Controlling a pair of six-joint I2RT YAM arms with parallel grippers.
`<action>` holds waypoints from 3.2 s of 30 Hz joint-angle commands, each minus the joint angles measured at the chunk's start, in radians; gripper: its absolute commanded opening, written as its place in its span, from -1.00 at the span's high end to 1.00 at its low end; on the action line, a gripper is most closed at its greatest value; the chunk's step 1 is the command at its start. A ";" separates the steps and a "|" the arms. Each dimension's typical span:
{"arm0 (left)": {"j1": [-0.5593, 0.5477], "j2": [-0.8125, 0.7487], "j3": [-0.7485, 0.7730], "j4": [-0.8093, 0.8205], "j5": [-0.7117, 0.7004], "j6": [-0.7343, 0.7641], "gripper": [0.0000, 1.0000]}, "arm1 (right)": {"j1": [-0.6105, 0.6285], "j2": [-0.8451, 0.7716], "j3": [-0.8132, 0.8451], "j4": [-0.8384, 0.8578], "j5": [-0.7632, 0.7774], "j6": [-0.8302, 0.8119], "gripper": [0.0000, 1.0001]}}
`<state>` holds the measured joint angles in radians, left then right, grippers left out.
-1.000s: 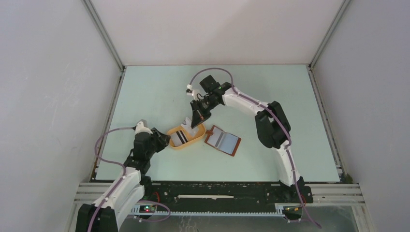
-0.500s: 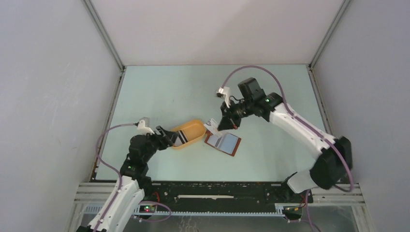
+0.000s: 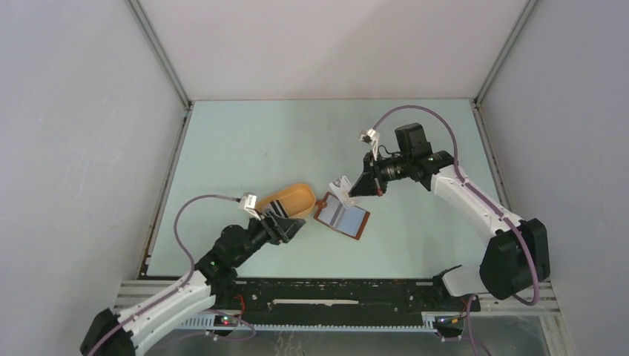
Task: Put the credit cards into the card holder
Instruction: Pick up the credit card from the storage box, then insert the credit card into the card holder.
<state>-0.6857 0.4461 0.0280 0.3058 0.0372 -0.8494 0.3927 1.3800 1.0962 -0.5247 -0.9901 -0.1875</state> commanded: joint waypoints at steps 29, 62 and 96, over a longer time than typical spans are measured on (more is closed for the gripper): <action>-0.155 1.204 0.177 0.907 -0.243 -0.244 -0.15 | -0.049 0.209 0.027 0.012 -0.162 0.066 1.00; -0.499 1.514 0.241 1.094 -0.881 -0.682 1.00 | -0.229 0.154 -0.337 0.367 0.060 0.587 1.00; -0.361 1.511 0.192 1.166 -0.469 -0.351 -0.07 | -0.201 0.342 -0.297 0.374 -0.004 0.565 1.00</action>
<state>-1.0664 1.9625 0.2466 1.4803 -0.4839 -1.2804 0.1959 1.7206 0.7696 -0.1665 -0.9668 0.3882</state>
